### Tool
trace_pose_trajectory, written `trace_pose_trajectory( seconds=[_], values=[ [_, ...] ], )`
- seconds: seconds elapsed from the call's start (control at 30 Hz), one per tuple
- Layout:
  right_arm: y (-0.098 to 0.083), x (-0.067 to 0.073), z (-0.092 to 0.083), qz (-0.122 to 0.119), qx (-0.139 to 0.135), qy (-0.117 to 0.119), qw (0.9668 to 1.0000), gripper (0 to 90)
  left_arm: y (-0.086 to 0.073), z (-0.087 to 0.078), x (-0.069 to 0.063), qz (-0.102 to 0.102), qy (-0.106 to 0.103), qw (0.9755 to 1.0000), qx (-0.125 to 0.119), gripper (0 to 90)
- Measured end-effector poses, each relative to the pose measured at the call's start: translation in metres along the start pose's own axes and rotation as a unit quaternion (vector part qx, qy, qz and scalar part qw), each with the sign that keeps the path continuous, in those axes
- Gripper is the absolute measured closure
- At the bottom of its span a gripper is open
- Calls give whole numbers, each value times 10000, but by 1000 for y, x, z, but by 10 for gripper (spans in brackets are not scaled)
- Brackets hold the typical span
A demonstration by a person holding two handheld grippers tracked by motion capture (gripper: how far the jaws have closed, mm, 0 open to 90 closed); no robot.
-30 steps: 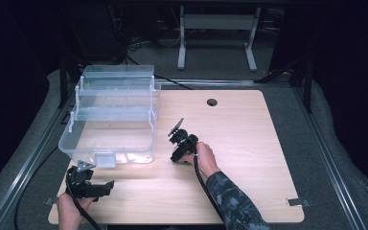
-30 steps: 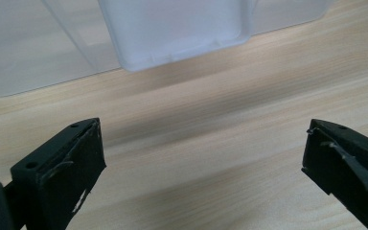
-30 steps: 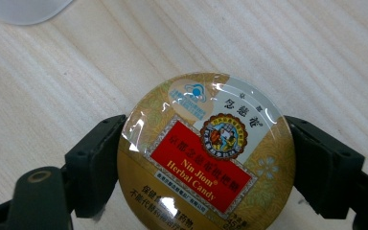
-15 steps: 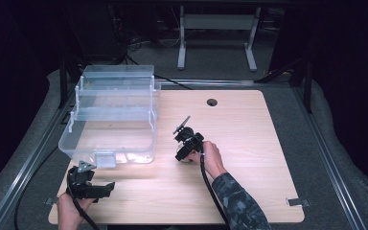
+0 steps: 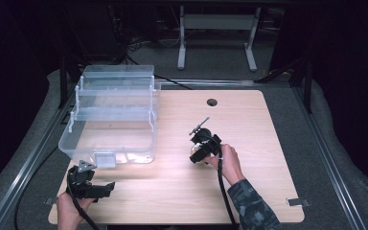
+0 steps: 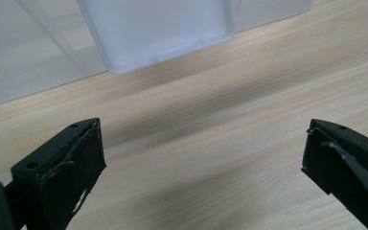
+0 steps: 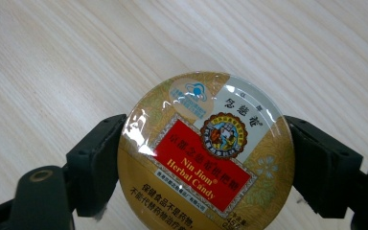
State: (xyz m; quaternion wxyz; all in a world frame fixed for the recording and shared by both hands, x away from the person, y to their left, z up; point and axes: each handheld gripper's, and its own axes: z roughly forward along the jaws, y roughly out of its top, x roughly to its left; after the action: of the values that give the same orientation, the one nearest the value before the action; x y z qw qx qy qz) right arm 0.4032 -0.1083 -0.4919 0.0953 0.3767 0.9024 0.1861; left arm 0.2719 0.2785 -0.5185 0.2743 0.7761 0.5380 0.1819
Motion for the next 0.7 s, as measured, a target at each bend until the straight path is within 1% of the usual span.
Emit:
trace_pose_trajectory(
  seconds=[0.03,0.1,0.13,0.17,0.2,0.27,0.3,0.33,0.37,0.4,0.43,0.47,0.5,0.6,0.63,0.7],
  values=[
    [-3,-2,-3,18,-28,-3,10000,202,0,0,0,-2,-3,10000,-35,8],
    [-7,-5,-7,40,-41,-29,10000,202,0,0,0,12,-22,10000,-22,8],
    [-11,-8,-9,74,-194,214,9996,202,0,0,-1,17,-9,10000,-20,8],
    [-13,-10,-14,67,-126,208,9997,201,0,0,0,13,-18,10000,-18,8],
    [-16,-12,-16,95,-187,159,9997,202,0,0,0,13,-20,10000,-18,8],
    [-21,-14,-21,119,-214,81,9997,202,0,0,0,16,-21,10000,-17,7],
    [-27,-15,-28,137,-83,-273,9995,201,0,0,0,17,-24,10000,-17,7],
    [-27,-15,-28,137,-83,-273,9995,201,0,1,0,21,-28,10000,-17,7],
    [-33,-19,-32,165,-102,-282,9994,201,0,1,-1,30,-15,10000,-3,6],
    [-33,-19,-32,165,-102,-282,9994,201,0,1,-1,36,-15,10000,-1,6],
    [-36,-21,-35,168,-73,-376,9991,201,0,0,-1,35,-15,10000,-8,6],
    [-39,-24,-36,200,-151,-280,9993,202,0,0,-1,31,-13,10000,-13,6],
    [-42,-24,-40,230,-42,-497,9985,201,0,0,-1,29,-12,10000,-9,6],
    [-51,-32,-47,344,-10,-560,9978,202,0,0,-1,66,-27,10000,-29,7],
    [-55,-36,-47,405,-128,-439,9981,201,1,0,-2,83,-39,9999,-50,7],
    [-64,-42,-50,489,-98,-491,9975,201,1,0,-3,106,-41,9999,-66,7]
  ],
)
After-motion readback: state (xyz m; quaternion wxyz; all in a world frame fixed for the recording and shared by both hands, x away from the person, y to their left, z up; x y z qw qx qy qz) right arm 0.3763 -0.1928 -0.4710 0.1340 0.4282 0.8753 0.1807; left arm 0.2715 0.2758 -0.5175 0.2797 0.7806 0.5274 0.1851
